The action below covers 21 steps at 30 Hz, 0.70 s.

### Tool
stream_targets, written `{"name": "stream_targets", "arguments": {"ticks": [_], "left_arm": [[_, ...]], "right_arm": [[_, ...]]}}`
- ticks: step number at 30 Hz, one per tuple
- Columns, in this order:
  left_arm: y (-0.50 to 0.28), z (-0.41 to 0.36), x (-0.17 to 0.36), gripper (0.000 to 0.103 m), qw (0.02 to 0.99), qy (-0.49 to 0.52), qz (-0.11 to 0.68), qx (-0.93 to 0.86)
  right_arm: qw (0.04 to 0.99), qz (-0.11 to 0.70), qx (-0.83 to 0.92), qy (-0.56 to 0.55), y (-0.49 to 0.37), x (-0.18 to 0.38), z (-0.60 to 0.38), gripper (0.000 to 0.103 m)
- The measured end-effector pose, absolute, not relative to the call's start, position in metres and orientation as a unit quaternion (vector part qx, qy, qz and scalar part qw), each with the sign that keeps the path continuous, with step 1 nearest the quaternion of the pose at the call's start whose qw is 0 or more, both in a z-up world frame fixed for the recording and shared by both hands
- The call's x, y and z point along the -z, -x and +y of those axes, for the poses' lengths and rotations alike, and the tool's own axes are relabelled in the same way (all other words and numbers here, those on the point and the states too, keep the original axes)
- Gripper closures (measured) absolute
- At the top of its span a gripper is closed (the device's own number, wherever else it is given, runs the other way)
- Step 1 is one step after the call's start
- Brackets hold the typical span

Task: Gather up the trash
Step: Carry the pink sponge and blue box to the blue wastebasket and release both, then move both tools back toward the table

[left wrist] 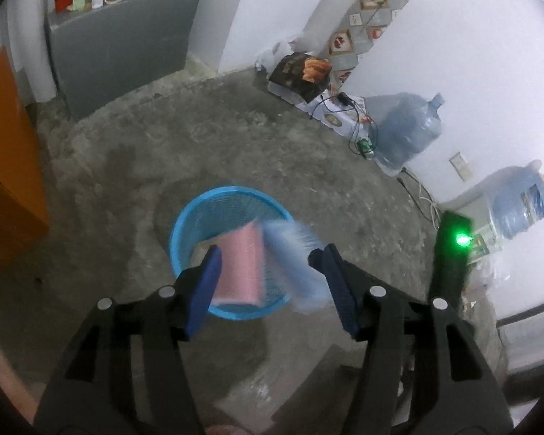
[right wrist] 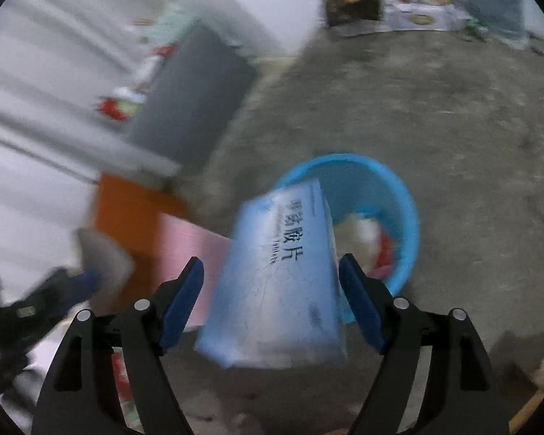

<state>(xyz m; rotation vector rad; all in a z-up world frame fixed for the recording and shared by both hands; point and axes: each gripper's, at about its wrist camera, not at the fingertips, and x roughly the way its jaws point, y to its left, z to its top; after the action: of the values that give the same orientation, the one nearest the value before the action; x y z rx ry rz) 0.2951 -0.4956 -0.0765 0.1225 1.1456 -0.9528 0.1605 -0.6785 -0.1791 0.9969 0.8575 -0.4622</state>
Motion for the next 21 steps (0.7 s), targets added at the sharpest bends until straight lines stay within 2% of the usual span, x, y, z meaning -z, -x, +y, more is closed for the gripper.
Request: {"name": "stream_targets", "arguments": {"ticks": [5, 14, 21], "left_arm": [[-0.285, -0.491, 0.082, 0.048, 0.720, -0.053, 0.529, 0.446], [-0.256, -0.418, 0.027, 0.048, 0.734, -0.075, 0.486, 0.468], [-0.217, -0.301, -0.043, 0.043, 0.788, -0.084, 0.406, 0.456]], "right_arm": [[0.764, 0.394, 0.234, -0.453, -0.139, 0.193, -0.679, 0.028], [0.843, 0.361, 0.229, -0.326, -0.090, 0.132, -0.603, 0.028], [0.886, 0.298, 0.223, -0.277, -0.048, 0.068, -0.504, 0.011]]}}
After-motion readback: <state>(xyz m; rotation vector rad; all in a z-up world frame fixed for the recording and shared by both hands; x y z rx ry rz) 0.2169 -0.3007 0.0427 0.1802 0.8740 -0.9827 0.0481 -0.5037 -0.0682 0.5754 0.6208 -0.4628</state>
